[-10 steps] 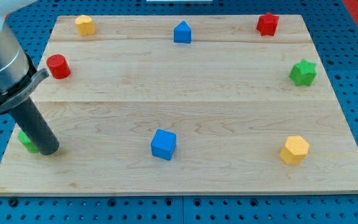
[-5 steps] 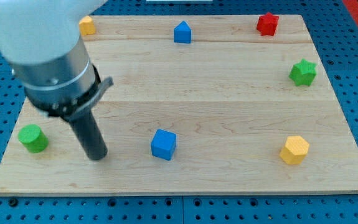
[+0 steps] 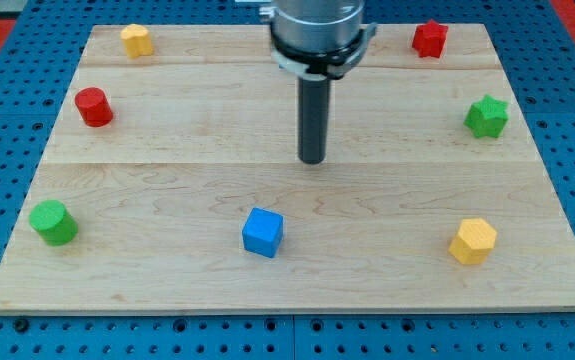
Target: Point your hand at the right side of the blue triangle
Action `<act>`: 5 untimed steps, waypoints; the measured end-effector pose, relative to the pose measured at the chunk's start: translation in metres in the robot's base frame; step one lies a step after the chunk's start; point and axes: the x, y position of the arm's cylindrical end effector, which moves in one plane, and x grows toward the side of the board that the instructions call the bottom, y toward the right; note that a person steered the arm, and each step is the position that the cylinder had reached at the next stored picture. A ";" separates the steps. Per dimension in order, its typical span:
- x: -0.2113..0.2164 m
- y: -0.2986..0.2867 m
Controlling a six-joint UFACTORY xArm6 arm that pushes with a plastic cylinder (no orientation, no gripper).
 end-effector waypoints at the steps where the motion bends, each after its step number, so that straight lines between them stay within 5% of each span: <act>1: -0.062 0.000; 3: -0.141 0.026; 5: -0.162 0.054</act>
